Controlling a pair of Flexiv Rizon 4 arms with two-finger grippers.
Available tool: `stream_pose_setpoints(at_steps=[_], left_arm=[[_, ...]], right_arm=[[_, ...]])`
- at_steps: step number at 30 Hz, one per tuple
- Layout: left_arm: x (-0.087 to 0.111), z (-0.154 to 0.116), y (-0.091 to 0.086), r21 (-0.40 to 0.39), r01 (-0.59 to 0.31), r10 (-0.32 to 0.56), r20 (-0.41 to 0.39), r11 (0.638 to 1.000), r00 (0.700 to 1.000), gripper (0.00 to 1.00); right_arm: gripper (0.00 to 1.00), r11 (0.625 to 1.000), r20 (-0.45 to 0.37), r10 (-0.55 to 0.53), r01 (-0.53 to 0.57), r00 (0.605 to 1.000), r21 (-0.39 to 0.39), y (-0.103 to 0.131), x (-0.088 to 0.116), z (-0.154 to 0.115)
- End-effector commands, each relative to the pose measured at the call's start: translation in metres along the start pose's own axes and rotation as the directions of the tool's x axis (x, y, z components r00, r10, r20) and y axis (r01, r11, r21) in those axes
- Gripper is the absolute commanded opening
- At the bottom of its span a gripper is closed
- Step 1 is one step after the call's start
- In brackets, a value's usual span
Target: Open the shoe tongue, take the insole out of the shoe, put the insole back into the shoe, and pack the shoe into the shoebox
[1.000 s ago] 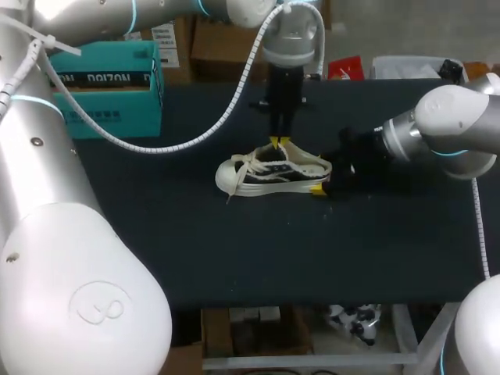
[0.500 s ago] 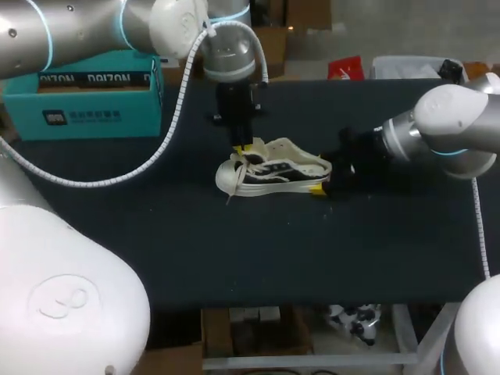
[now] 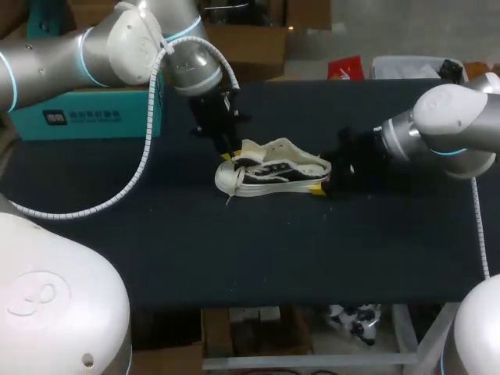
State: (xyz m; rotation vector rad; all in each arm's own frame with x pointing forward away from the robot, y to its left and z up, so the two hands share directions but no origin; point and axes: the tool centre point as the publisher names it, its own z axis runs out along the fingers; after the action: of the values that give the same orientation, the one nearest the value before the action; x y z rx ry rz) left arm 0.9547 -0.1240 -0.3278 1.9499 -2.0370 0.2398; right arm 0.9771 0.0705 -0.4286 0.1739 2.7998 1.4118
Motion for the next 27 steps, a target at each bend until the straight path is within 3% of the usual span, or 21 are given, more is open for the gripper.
stream_pose_setpoints(at_steps=[1, 8, 9, 10, 11, 15, 17, 18, 20, 22, 23, 27], left_arm=[[0.002, -0.018, 0.015, 0.043, -0.032, 0.033, -0.021, 0.999, 0.999, 0.42], [0.02, -0.056, 0.022, 0.087, -0.164, 0.165, -0.002, 0.983, 0.986, 0.39], [0.023, -0.061, 0.02, 0.08, -0.185, 0.186, -0.005, 0.98, 0.983, 0.36], [0.027, -0.065, 0.016, 0.092, -0.196, 0.196, 0.0, 0.976, 0.981, 0.24], [0.031, -0.068, 0.012, 0.094, -0.216, 0.216, 0.014, 0.972, 0.976, 0.0], [0.05, -0.076, 0.003, 0.05, -0.355, 0.352, 0.064, 0.933, 0.934, 0.0], [0.057, -0.077, 0.001, -0.028, -0.484, 0.485, 0.085, 0.874, 0.87, 0.0], [0.062, -0.077, 0.001, -0.085, -0.553, 0.559, 0.08, 0.828, 0.825, 0.0], [0.068, -0.076, 0.003, -0.227, -0.706, 0.731, 0.046, 0.671, 0.681, 0.0], [0.077, -0.074, 0.003, -0.358, -0.792, 0.848, 0.002, 0.495, 0.529, 0.0], [0.083, -0.073, 0.001, -0.41, -0.801, 0.874, -0.019, 0.436, 0.485, 0.0], [0.083, -0.073, 0.001, -0.41, -0.801, 0.874, -0.019, 0.436, 0.485, 0.0]], right_arm=[[0.0, 1.0, 0.0, 0.0, 0.0, 1.0, -0.004, -0.003, -0.002, 0.004], [0.0, 1.0, 0.0, 0.0, 0.0, 1.0, -0.004, -0.003, -0.002, 0.004], [0.0, 1.0, 0.0, 0.0, 0.0, 1.0, -0.004, -0.003, -0.002, 0.004], [0.0, 1.0, 0.0, 0.0, 0.0, 1.0, -0.004, -0.003, -0.002, 0.004], [0.0, 1.0, 0.0, 0.0, 0.0, 1.0, -0.004, -0.003, -0.002, 0.004], [0.0, 1.0, 0.0, 0.0, 0.0, 1.0, -0.004, -0.003, -0.002, 0.004], [0.0, 1.0, 0.0, 0.0, 0.0, 1.0, -0.004, -0.003, -0.002, 0.004], [0.0, 1.0, 0.0, 0.0, 0.0, 1.0, -0.004, -0.003, -0.002, 0.004], [0.0, 1.0, 0.0, 0.0, 0.0, 1.0, -0.004, -0.003, -0.002, 0.004], [0.0, 1.0, 0.0, 0.0, 0.0, 1.0, -0.004, -0.003, -0.002, 0.004], [0.0, 1.0, 0.0, 0.0, 0.0, 1.0, -0.004, -0.003, -0.002, 0.004], [0.0, 1.0, 0.0, 0.0, 0.0, 1.0, -0.004, -0.003, -0.002, 0.004]])
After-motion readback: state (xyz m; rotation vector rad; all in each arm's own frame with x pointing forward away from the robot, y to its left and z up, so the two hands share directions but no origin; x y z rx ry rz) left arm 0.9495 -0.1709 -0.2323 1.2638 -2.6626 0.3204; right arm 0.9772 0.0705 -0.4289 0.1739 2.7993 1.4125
